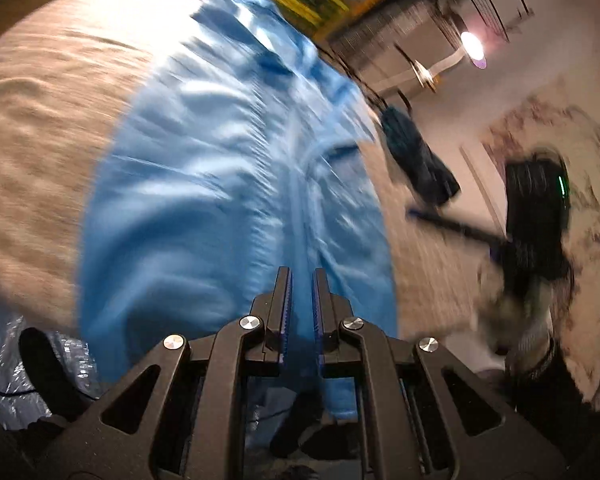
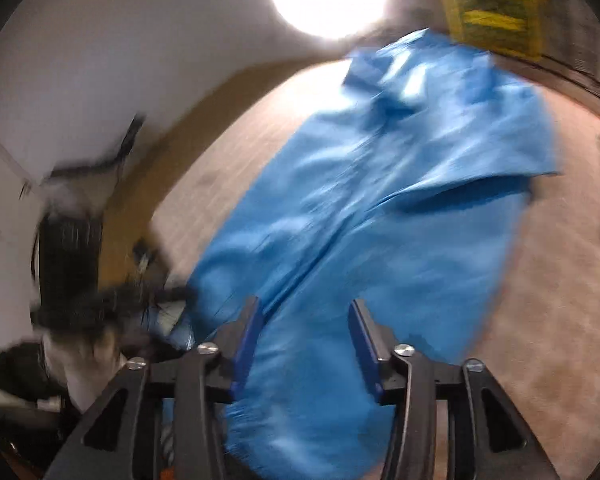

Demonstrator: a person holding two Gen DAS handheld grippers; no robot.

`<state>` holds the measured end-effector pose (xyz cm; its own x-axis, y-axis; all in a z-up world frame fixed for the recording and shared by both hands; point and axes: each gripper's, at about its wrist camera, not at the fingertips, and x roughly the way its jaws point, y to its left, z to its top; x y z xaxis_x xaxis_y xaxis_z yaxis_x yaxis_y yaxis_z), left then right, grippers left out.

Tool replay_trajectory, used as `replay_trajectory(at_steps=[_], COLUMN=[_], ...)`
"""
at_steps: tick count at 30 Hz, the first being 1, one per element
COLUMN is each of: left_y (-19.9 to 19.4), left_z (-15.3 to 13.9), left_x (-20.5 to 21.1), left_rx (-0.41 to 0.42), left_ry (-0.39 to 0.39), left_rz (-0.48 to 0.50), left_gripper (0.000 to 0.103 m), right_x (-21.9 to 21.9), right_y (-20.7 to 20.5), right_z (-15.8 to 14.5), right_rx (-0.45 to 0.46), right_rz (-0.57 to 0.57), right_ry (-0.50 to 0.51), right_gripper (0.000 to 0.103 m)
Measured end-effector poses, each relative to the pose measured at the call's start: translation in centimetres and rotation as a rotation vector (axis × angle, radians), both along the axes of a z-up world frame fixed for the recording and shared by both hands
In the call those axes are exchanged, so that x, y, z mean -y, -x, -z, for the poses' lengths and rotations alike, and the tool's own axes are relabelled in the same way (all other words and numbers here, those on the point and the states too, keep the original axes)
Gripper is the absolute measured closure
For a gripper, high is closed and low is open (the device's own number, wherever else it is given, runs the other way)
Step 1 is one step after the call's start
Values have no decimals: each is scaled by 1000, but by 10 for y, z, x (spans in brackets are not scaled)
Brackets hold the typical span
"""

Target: Fold large clothes

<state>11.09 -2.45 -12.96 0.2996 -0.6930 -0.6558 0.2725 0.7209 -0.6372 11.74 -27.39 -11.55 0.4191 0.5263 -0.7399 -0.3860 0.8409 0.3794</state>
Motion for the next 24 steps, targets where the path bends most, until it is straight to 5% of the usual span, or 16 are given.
replay_trajectory(at_steps=[7,19,24], left_y=[-2,-2,-4], left_z=[9,29,41], left_x=[68,104,96], left_rx=[5,33,-19], left_ry=[-35,-202,-181], left_rz=[171,280,271], left_gripper=[97,97,97], right_x=[112,168,175], right_y=[-68,-160,-198], right_z=[10,51,75], right_rx=[-4,-35,-90], right_rz=[343,465,477], right_ry=[-102,-189,-282], right_gripper=[53,39,48])
